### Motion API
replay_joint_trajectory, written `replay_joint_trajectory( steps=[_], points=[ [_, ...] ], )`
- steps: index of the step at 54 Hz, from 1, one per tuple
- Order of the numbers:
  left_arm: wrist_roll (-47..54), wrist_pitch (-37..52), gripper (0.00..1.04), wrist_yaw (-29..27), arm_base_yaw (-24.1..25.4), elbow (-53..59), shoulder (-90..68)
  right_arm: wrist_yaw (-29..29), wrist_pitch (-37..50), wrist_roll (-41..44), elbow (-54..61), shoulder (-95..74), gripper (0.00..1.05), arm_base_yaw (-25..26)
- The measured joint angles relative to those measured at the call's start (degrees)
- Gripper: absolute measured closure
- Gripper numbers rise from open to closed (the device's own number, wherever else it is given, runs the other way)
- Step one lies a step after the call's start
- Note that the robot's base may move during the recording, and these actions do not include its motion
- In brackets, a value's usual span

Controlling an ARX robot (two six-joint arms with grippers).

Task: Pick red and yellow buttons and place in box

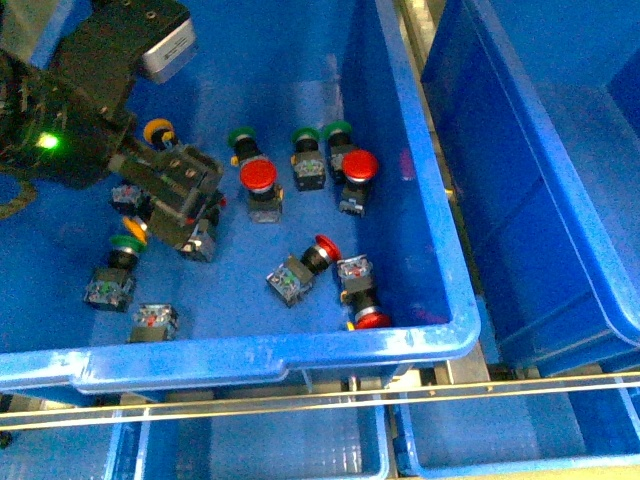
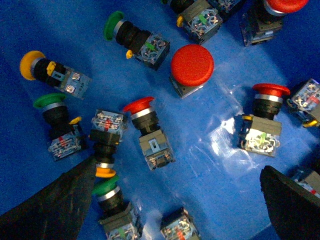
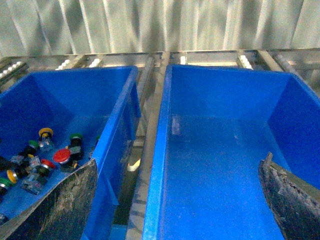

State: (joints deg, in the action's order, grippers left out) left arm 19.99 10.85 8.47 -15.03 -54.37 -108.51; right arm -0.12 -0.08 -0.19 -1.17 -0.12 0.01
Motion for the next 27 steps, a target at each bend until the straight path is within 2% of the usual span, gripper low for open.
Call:
replay_joint_trajectory(
  steps=[10,27],
  points=[
    [-1.9,1.1,0.08,0.0,-1.2,-9.1,-10.4,0.0,0.0,0.0,0.0,0.0,0.07,0.0],
    [-3.4,1.1,0.08,2.0,-3.9,-16.6,-17.3,0.0,0.0,0.0,0.0,0.0,0.07,0.0]
  ],
)
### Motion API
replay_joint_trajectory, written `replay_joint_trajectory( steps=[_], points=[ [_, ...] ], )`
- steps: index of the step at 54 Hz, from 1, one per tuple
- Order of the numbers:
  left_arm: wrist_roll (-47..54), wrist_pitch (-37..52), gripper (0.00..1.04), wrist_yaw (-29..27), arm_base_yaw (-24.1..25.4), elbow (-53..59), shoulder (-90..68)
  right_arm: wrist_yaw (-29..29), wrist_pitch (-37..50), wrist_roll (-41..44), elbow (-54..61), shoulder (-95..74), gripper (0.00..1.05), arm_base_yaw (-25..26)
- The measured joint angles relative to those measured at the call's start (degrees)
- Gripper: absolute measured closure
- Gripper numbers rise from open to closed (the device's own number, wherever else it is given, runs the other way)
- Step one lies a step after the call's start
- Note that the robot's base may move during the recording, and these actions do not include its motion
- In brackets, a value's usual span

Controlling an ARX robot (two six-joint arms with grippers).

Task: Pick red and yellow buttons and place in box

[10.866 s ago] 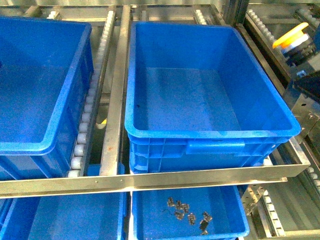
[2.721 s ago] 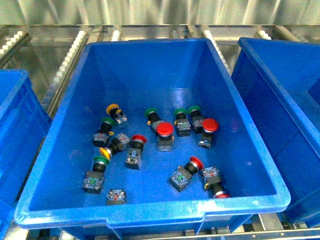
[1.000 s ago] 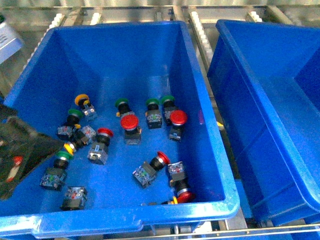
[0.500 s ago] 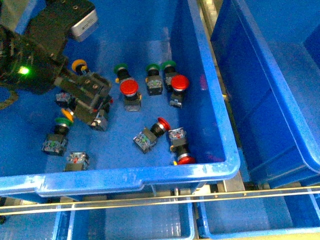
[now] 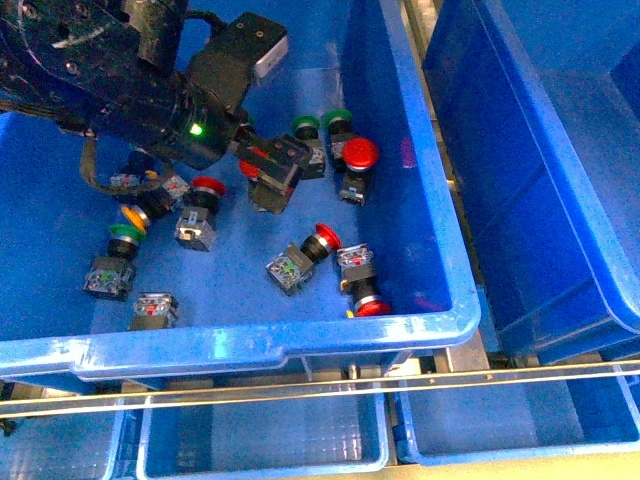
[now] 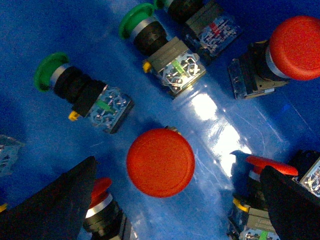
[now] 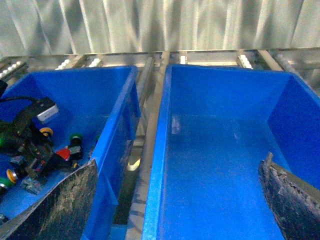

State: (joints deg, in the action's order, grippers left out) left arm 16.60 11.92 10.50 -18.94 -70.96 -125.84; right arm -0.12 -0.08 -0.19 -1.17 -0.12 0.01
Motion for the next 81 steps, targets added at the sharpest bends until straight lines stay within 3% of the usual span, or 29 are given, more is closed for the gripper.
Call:
replay_joint_trajectory(
  steps=[33,54,64,81],
  points=[
    [0.3,-0.3,0.09,0.2,-0.5,-4.7,-5.4,0.0,0.0,0.0,0.0,0.0,0.07,0.0],
    [0.3,-0.5,0.67,0.0,-0.3,-4.6,-5.4,0.0,0.0,0.0,0.0,0.0,0.07,0.0],
    [-0.6,-0.4,0.7,0.5,0.3,-2.3,-4.2,0.0,0.0,0.0,0.0,0.0,0.07,0.0],
    [-12.9,-0.5,0.7,6.2,5.7,9.0,8.7,0.0,0.0,0.0,0.0,0.0,0.07,0.0]
  ],
)
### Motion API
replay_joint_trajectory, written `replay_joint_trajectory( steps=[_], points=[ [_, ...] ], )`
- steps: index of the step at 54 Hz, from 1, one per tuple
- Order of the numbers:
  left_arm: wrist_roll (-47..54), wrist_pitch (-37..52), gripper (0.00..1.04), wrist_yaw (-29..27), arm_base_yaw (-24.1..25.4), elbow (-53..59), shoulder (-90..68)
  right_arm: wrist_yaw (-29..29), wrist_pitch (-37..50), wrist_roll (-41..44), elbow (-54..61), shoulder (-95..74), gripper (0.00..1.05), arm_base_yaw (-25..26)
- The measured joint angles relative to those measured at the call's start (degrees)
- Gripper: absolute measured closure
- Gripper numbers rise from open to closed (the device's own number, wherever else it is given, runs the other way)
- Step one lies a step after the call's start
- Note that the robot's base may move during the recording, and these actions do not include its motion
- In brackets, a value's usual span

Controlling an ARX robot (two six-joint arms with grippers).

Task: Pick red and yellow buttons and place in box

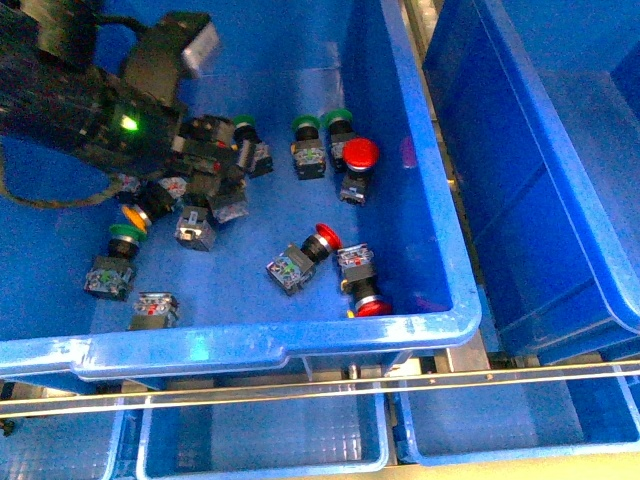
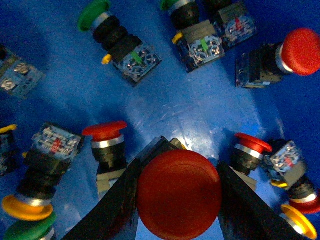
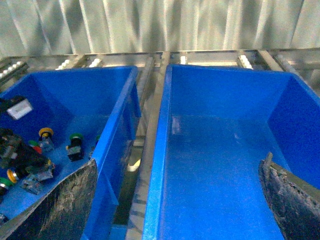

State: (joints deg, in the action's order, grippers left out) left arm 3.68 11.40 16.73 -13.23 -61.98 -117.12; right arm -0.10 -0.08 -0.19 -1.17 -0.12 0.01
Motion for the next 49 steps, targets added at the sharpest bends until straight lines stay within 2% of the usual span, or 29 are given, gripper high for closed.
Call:
replay_joint_trajectory(
  steps=[10,20,37,49],
  points=[
    [-8.6,-1.7,0.7,4.5,3.1,7.5,9.2,0.0,0.0,0.0,0.0,0.0,0.07,0.0],
    [-17.9,-3.2,0.7,10.1,3.4,13.0,17.6,0.0,0.0,0.0,0.0,0.0,0.07,0.0],
    [-36.6,-4.7,0.7,20.8,-0.6,15.1,32.7,0.0,0.0,0.0,0.0,0.0,0.07,0.0],
    [-44.3,-4.3,0.7,20.7,-4.2,17.2,35.3,0.0,0.0,0.0,0.0,0.0,0.07,0.0]
  ],
)
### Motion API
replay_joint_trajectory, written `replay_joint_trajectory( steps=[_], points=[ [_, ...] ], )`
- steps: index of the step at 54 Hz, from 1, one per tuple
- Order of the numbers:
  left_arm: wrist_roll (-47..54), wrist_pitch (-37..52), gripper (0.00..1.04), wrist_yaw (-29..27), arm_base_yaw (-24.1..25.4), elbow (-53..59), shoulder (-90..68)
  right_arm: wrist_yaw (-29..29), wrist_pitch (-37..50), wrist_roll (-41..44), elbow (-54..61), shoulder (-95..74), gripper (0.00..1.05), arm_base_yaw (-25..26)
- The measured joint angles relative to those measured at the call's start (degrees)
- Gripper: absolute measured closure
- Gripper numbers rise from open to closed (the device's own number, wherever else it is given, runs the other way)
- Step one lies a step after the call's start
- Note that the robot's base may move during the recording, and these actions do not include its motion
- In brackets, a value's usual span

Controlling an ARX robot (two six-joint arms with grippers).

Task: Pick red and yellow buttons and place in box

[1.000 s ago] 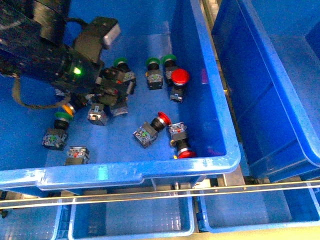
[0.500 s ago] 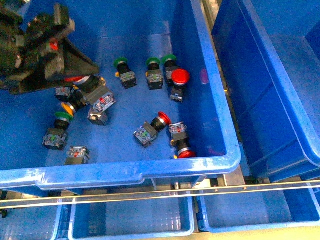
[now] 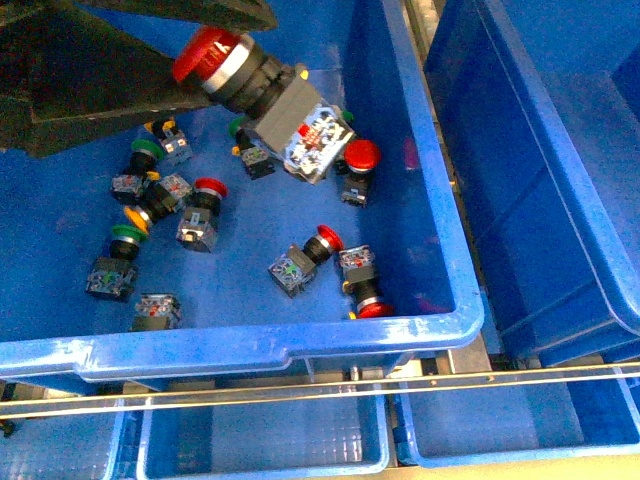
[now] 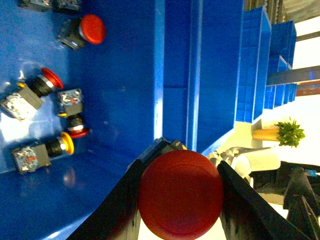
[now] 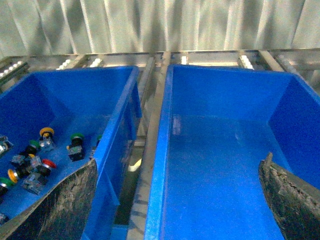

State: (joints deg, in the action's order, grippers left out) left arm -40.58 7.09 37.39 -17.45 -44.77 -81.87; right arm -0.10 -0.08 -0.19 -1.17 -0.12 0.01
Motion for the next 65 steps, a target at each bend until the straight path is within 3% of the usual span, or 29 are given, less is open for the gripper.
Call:
replay_joint_trajectory(
  steps=[45,65],
  points=[
    [-15.5,14.8,0.7,-2.8,-10.0,3.6,-10.1,0.0,0.0,0.0,0.0,0.0,0.07,0.0],
    [-24.7,20.8,0.7,-4.4,-12.2,-0.5,-14.8,0.0,0.0,0.0,0.0,0.0,0.07,0.0]
  ],
)
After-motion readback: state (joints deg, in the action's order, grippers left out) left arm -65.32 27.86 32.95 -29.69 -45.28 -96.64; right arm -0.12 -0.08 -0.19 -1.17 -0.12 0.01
